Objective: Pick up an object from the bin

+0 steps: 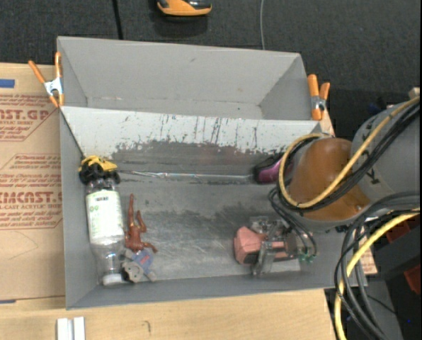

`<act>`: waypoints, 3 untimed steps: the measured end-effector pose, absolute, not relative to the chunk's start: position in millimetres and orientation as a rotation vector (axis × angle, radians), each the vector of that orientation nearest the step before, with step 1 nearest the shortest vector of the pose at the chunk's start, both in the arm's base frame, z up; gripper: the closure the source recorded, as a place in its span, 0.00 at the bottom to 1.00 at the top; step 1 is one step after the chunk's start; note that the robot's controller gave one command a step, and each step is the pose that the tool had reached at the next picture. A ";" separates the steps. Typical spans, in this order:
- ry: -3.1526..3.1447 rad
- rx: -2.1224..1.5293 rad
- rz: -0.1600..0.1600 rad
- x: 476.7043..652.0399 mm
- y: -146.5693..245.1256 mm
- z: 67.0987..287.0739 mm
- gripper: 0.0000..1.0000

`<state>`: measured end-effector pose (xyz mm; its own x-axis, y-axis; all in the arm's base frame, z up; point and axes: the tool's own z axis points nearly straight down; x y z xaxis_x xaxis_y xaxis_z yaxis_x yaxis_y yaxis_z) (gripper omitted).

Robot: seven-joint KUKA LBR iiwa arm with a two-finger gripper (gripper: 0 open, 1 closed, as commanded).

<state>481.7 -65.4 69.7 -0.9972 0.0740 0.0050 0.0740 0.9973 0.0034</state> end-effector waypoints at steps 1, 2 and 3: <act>-3.134 -0.132 -0.002 481.3 -81.0 169.5 1.00; -3.134 -0.131 -0.002 481.3 -81.0 169.5 1.00; -3.130 -0.100 -0.002 485.2 -76.1 223.4 1.00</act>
Offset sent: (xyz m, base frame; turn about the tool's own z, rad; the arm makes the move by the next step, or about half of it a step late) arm 0.0000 0.0000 0.0000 0.0000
